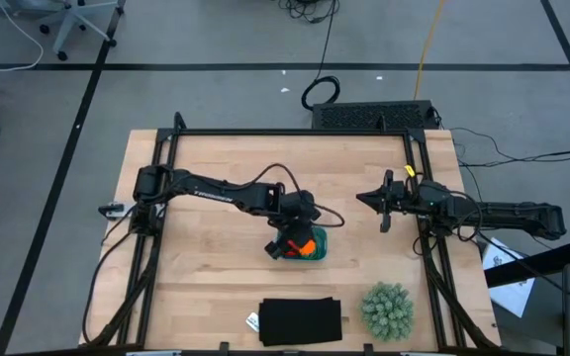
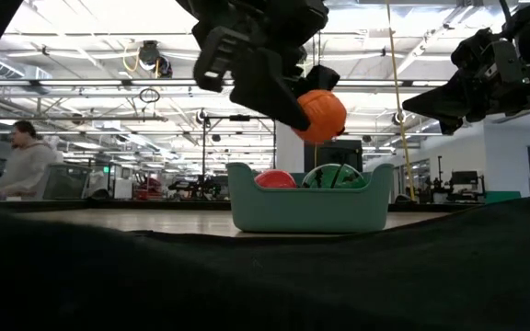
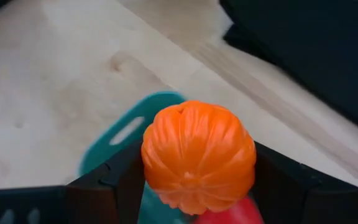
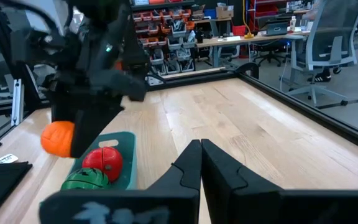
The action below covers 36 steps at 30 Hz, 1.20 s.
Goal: Pick and placing Produce into tupperware
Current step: Put the orange pumpkin into the blue container
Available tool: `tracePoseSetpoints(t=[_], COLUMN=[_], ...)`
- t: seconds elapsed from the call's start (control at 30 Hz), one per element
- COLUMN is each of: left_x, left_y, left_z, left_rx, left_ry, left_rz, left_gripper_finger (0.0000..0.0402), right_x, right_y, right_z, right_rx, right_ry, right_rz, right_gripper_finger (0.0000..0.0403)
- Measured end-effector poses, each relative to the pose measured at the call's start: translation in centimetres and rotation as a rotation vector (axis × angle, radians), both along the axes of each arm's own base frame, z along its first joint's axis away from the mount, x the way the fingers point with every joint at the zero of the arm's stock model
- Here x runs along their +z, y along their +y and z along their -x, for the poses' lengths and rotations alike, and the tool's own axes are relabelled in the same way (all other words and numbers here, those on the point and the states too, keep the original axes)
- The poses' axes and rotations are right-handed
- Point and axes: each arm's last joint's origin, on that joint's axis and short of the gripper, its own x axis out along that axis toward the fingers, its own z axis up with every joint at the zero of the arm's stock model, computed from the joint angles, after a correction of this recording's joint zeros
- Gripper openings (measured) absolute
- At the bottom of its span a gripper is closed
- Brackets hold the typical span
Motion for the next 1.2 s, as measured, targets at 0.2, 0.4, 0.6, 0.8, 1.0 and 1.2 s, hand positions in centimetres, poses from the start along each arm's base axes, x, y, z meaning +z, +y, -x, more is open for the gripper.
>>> tracePoseSetpoints(t=[0.2,0.4,0.6,0.8,1.0,1.2], left_x=[-1.5,-1.2,-0.7,-0.3,-0.1,-0.2], left_y=[-1.3,-1.1,0.6,2.4,3.0,3.1], left_z=[0.6,0.2,-0.1,-0.4,-0.4,-0.4], left_rx=[-0.011,0.029,0.025,0.033,-0.022,-0.003], left_ry=[0.032,-0.007,-0.035,-0.076,-0.120,-0.102], left_rz=[-0.001,-0.052,-0.040,0.000,0.013,0.019], left_gripper_finger=[0.0237,0.0237,0.0237,0.0237,0.0237,0.0237], right_x=[0.0,0.1,0.1,0.1,0.1,0.1], right_y=[0.0,0.0,0.0,0.0,0.0,0.0], right_z=[0.0,0.0,0.0,0.0,0.0,0.0], right_rx=[0.000,0.000,0.000,0.000,0.000,-0.001], right_ry=[0.000,-0.012,-0.015,-0.014,-0.009,-0.013], right_rz=[-0.001,0.000,0.000,0.003,0.002,0.003], right_gripper_finger=[0.0000,0.0000,0.0000,0.0000,0.0000,0.0000])
